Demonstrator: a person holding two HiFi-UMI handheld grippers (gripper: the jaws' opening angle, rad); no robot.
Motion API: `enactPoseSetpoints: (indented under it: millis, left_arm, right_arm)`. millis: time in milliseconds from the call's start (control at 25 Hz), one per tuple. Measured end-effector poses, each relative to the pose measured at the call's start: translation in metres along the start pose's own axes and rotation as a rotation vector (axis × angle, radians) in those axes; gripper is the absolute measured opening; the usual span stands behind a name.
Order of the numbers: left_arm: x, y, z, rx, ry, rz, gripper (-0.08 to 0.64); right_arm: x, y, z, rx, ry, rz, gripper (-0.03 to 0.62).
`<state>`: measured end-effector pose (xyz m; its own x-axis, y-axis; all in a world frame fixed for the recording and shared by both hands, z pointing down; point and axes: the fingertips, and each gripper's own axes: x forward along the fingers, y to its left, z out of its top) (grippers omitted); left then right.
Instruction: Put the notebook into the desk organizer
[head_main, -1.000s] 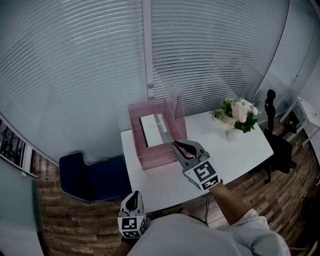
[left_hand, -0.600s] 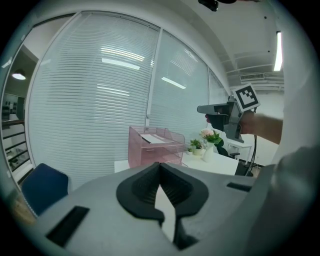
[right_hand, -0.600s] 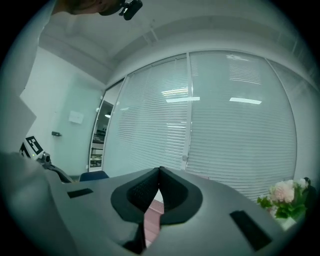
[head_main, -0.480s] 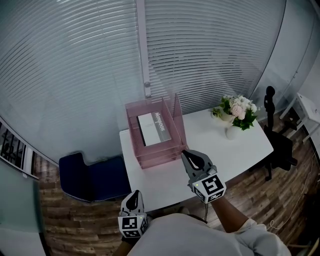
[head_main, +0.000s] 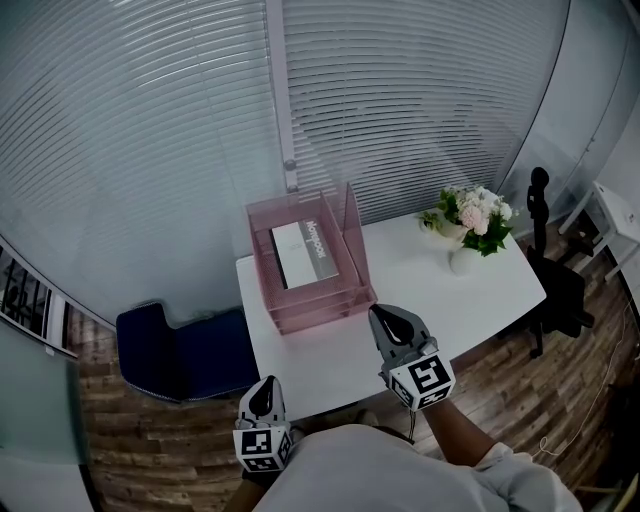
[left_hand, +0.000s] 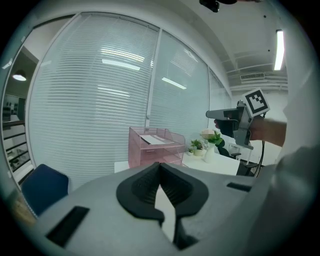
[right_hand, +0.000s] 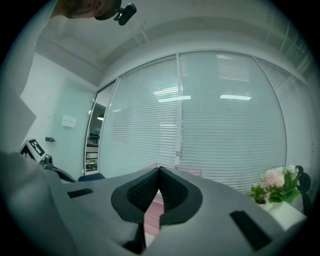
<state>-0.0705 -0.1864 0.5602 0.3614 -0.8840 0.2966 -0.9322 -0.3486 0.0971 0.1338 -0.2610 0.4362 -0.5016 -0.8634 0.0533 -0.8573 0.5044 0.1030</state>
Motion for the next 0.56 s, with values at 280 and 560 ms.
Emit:
enactPoseSetpoints:
  millis: [280, 560]
  left_arm:
    - [-0.0008, -0.0029, 0.0, 0.0, -0.003, 0.002, 0.009]
    - [-0.0027, -0.0021, -0.001, -0.002, -0.004, 0.006, 0.008]
  right_arm:
    - [0.0007, 0.0004, 0.0018, -0.002, -0.005, 0.008, 0.015]
    - [0.0025, 0.0031, 0.0007, -0.01, 0.0, 0.016, 0.015]
